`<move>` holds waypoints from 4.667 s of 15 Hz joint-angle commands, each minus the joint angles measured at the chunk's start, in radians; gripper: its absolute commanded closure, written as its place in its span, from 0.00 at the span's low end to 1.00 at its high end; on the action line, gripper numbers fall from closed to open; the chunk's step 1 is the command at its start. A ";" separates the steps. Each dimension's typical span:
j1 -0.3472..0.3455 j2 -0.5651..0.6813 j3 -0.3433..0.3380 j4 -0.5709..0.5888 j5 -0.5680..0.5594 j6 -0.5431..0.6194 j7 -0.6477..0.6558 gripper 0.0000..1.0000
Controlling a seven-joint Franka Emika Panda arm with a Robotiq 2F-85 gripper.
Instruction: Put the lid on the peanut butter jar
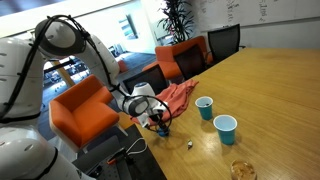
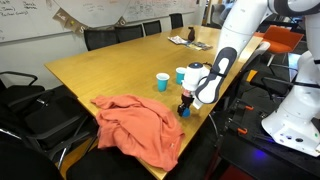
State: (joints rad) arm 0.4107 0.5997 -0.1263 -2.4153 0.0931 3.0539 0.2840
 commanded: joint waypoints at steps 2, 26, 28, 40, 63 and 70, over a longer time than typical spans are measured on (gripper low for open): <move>0.006 -0.030 -0.003 -0.019 0.009 0.023 0.030 0.45; -0.100 -0.350 -0.460 0.082 -0.195 -0.245 0.385 0.20; -0.127 -0.348 -0.438 0.083 -0.212 -0.244 0.388 0.20; -0.334 -0.237 -0.367 0.223 -0.180 -0.272 0.470 0.45; -0.606 -0.107 -0.220 0.366 0.034 -0.441 0.378 0.45; -0.601 -0.103 -0.237 0.365 0.017 -0.452 0.390 0.45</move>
State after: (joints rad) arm -0.1830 0.5021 -0.3596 -2.0594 0.1034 2.6436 0.6892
